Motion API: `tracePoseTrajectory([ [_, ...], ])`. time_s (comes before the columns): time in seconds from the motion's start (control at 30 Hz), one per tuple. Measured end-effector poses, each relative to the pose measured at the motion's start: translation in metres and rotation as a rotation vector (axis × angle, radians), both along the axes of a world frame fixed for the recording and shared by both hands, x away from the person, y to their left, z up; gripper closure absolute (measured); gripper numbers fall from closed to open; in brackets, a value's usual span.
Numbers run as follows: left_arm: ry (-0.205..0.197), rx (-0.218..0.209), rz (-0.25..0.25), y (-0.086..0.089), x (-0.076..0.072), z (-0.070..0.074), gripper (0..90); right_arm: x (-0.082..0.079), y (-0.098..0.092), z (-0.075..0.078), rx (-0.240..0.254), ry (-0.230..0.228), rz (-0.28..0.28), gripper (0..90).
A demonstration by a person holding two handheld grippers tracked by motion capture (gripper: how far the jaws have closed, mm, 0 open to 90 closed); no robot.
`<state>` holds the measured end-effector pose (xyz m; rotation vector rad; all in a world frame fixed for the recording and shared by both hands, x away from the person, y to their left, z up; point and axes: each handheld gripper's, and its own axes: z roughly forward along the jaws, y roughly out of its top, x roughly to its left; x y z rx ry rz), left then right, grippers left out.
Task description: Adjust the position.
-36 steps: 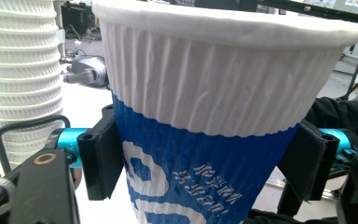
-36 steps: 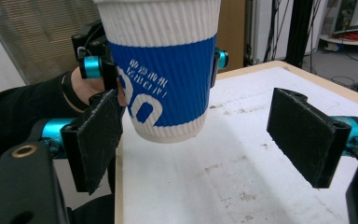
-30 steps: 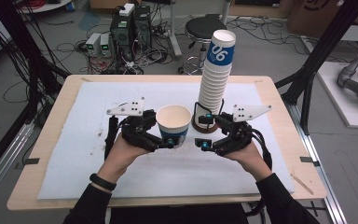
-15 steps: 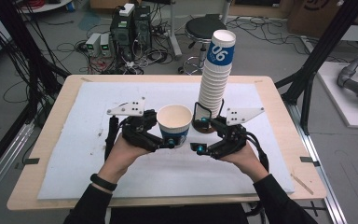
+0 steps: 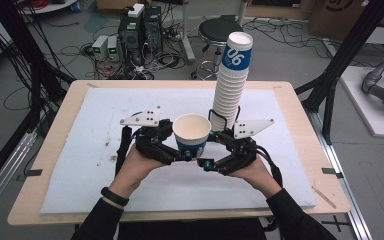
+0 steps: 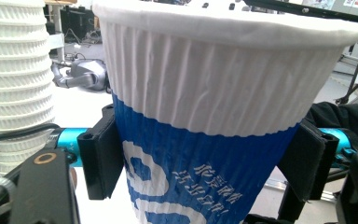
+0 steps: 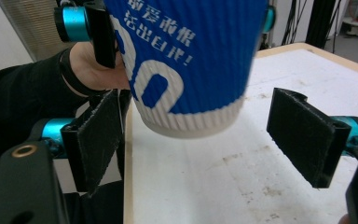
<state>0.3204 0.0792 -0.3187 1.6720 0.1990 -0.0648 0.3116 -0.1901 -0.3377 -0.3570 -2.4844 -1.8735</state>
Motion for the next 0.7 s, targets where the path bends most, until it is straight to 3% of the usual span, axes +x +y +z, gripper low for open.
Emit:
tracePoseTrajectory([
  [0.33, 0.007, 0.007, -0.016, -0.008, -0.001, -0.004, 25.0, -0.003, 0.012, -0.005, -0.010, 0.019, 0.016, 19.6],
  [0.4, 0.007, 0.007, -0.017, -0.009, -0.001, -0.004, 25.0, -0.002, 0.012, -0.005, -0.007, 0.022, 0.013, 28.0],
  [0.7, -0.003, 0.015, -0.019, -0.010, -0.002, -0.004, 23.8, -0.003, 0.012, -0.006, -0.015, 0.019, 0.014, 30.2],
])
